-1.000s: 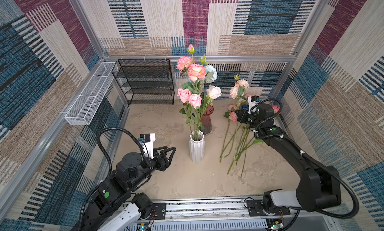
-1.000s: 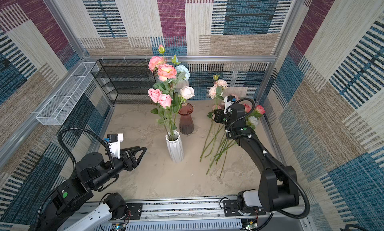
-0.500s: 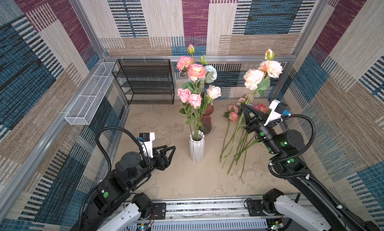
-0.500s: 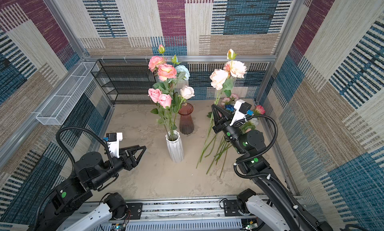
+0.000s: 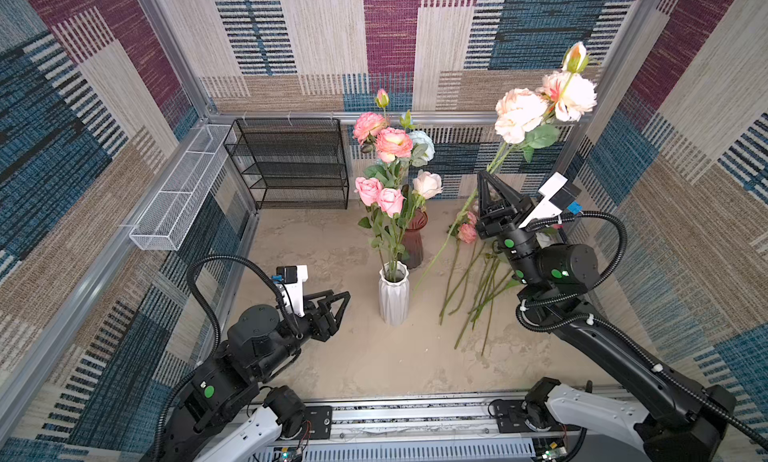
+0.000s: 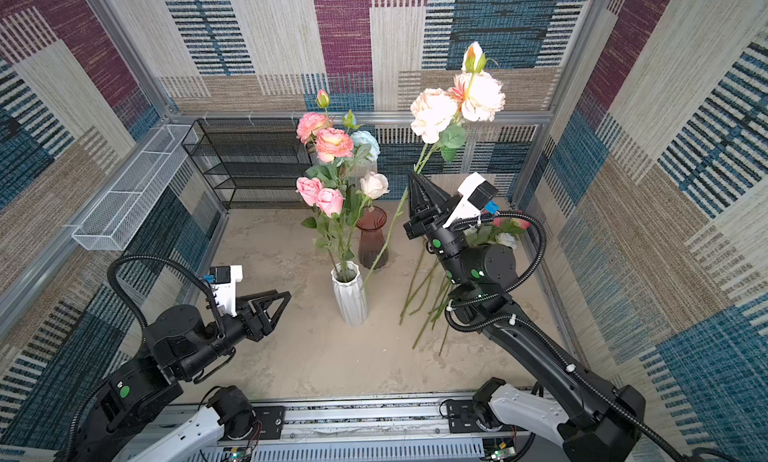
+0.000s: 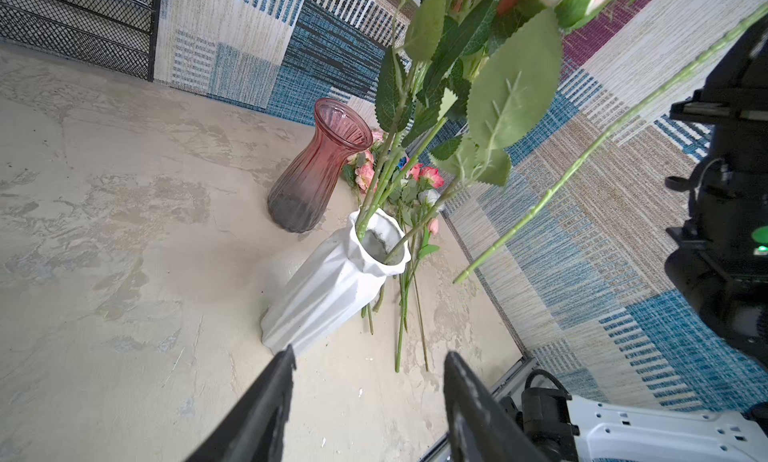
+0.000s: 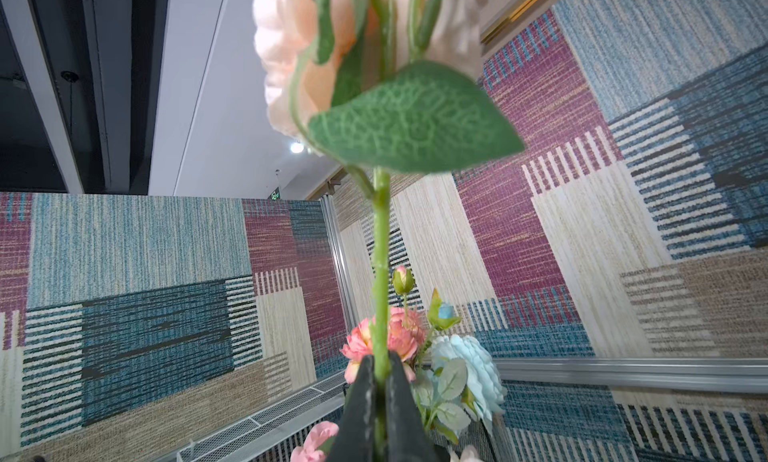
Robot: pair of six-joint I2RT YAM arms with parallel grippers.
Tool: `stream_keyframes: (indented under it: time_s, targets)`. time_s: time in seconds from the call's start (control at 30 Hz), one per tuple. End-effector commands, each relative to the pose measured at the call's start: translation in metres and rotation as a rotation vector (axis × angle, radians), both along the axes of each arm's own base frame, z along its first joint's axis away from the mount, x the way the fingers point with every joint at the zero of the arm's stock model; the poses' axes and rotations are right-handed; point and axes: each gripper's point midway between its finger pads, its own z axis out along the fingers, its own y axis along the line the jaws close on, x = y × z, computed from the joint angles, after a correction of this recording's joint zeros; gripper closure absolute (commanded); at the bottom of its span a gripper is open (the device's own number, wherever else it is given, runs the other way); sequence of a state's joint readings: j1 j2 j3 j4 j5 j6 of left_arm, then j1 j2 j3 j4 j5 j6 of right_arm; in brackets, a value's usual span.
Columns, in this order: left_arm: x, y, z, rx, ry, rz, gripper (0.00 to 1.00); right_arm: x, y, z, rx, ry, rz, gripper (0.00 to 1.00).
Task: Arrange the flowers into the vase
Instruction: 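Carry the peach rose spray toward the white vase with the right gripper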
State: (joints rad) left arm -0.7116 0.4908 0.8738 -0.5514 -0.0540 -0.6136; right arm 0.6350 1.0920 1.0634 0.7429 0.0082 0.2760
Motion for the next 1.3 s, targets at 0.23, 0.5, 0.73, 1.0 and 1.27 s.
stream_keyframes:
  time_s: [0.23,0.5,0.73,1.0,1.27]
  targets:
    - [0.002,0.003,0.0,0.015,-0.001,0.017,0.41,0.027,0.021,0.003,0.01,-0.044,-0.023,1.0]
    - [0.003,0.002,-0.002,0.017,0.002,0.015,0.41,0.047,0.061,-0.04,-0.092,0.026,0.034,1.0]
    - [0.008,-0.008,-0.006,0.023,0.01,-0.008,0.41,0.037,0.098,-0.09,-0.194,0.105,0.128,1.0]
    - [0.012,-0.016,-0.01,0.016,0.02,-0.023,0.41,0.03,0.115,-0.144,-0.275,0.193,0.209,1.0]
    - [0.013,-0.021,-0.012,0.01,0.026,-0.039,0.4,0.02,0.124,-0.206,-0.344,0.352,0.311,0.94]
